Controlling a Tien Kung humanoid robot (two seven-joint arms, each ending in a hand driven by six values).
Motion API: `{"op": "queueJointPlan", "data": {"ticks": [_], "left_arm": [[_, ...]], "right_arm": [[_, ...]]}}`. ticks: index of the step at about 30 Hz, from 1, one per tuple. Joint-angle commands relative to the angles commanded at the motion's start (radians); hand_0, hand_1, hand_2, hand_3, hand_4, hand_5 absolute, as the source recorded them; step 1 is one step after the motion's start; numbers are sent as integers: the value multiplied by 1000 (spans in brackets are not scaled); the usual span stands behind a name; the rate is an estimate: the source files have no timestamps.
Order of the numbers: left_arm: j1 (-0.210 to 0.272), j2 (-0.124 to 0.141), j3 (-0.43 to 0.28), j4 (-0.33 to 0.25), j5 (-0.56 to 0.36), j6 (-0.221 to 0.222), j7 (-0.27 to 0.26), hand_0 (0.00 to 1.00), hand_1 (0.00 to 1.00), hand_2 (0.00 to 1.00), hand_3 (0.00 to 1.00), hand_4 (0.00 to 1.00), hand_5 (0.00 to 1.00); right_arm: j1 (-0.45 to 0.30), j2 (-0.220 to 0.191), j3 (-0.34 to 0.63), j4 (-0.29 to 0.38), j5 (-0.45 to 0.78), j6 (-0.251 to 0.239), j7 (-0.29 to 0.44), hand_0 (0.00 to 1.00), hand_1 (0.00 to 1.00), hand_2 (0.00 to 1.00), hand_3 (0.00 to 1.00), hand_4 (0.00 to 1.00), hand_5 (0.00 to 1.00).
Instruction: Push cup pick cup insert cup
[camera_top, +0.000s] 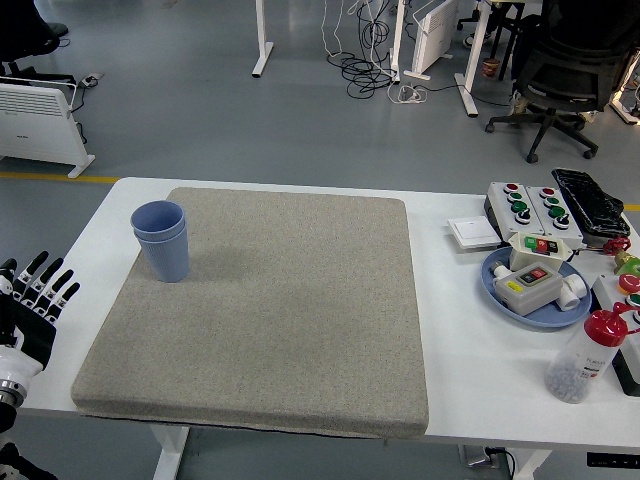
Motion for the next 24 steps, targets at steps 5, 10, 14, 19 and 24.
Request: {"op": "queueJointPlan", "data": {"ticks": [5,10,14,19,24], "left_arm": [[-15,-6,23,4,3,1,5,826,833,845,845,571,998],[-27,-10,31,7,12,7,6,823,832,843,845,572,998],[-31,-12,29,8,15,7,6,823,831,842,844,571,998],[-33,-13,22,11,18,13,5,823,831,842,844,571,998],[-37,-14,26,12,19,17,5,822,830,841,844,570,998]], "right_arm": [[7,-1,-10,-1,18,0,5,738,661,653,558,75,471],[12,-2,-12,-1,23,0,6,738,661,652,558,75,471],[14,-2,-10,-1,19,0,5,738,661,652,558,75,471],[18,-3,-11,-1,22,0,7,738,661,652,558,75,471],[22,-3,-15,-1,29,-1,10,738,662,652,558,75,470]]}}
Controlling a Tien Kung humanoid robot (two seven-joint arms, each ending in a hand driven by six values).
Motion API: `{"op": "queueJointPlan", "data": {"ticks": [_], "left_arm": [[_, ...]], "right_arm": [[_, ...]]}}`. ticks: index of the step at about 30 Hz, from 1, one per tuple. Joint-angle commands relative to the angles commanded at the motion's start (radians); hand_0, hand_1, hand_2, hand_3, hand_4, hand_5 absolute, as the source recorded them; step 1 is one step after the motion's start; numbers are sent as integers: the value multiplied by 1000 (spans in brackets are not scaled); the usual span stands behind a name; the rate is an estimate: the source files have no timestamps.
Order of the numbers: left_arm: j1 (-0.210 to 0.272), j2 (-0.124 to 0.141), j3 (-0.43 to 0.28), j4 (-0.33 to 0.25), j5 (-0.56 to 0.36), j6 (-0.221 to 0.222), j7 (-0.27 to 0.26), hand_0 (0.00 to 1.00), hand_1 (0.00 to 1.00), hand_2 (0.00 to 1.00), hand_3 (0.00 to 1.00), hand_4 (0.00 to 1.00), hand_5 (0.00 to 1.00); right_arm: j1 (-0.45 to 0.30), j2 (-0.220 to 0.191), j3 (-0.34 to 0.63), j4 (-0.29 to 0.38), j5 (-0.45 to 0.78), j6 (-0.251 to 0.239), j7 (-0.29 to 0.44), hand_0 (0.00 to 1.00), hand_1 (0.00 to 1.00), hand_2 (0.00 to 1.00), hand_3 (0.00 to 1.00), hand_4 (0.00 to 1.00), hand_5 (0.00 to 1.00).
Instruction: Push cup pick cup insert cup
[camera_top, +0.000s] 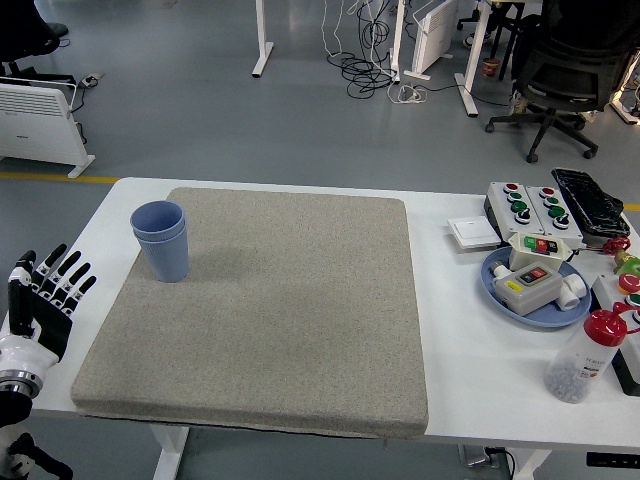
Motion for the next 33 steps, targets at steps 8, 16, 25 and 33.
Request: {"op": "queueJointPlan", "data": {"ticks": [8,16,25,33], "left_arm": [[-5,-3,2,1,1,2,0,822,829,840,841,568,998],[-5,-4,0,4,2,4,-2,822,828,840,840,568,998],[-8,-4,2,5,3,6,-1,821,829,840,839,569,998],[-8,-6,2,5,4,8,-2,819,827,841,837,570,998]], "right_arm": [[5,-1,-1,0,2,0,2,738,661,652,558,75,470],[7,-1,1,0,-1,0,1,738,661,652,558,75,469],[9,-1,0,0,0,0,2,737,662,652,558,74,470],[11,0,0,1,1,-1,3,737,662,652,558,73,469]]}}
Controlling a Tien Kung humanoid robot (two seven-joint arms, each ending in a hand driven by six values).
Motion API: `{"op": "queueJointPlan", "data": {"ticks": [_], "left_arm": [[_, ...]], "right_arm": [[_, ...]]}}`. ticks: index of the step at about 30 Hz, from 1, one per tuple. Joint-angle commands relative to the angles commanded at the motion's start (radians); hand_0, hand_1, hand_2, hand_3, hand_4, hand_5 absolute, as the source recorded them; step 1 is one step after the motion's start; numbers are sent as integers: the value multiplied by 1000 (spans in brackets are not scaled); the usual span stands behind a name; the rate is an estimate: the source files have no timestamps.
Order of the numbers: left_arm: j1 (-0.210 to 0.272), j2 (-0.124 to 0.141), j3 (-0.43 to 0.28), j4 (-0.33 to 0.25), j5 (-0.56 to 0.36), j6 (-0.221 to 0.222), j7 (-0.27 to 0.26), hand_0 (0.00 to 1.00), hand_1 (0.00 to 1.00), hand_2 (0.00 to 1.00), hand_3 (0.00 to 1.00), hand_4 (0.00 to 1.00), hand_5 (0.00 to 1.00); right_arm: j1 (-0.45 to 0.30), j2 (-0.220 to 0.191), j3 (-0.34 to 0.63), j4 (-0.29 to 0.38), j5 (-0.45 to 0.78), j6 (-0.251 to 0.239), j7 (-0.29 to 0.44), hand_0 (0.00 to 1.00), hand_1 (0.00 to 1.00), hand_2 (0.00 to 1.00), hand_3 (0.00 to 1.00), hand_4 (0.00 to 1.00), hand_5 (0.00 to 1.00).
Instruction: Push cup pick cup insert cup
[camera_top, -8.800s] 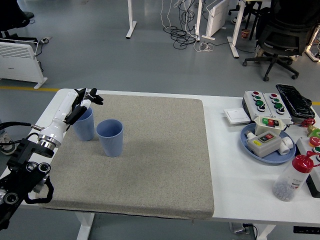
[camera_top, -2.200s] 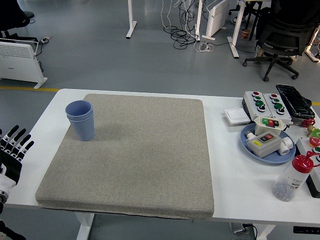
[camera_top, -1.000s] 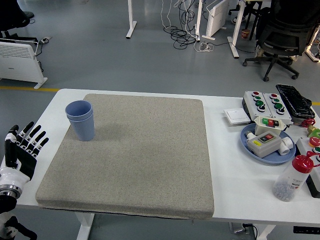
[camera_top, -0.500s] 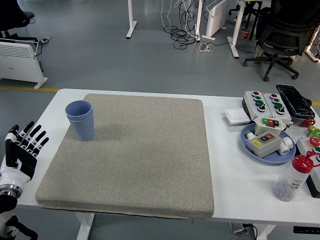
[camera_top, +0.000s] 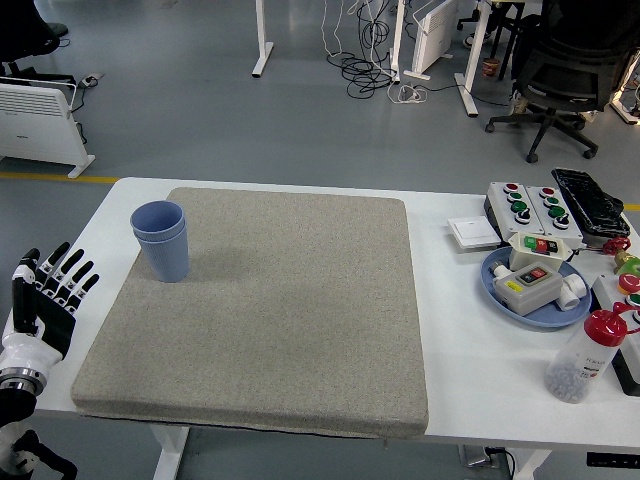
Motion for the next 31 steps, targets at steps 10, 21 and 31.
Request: {"op": "queueJointPlan", "data": {"ticks": [10,21,31], "left_arm": [[2,-1,5,5,-2,6,-1,819,826,840,836,572,998],[7,-2,6,4,-6,12,-4,817,825,841,835,573,998],[4,-1,5,4,-6,13,-4,815,825,841,835,573,998]], "right_arm": [[-3,0,3,0,-4,-1,0,737,661,653,558,73,471],[-12,0,19,1,-32,0,-11,736,662,652,557,73,471],[-5,0,4,1,-8,0,-3,736,662,653,557,73,472]]}}
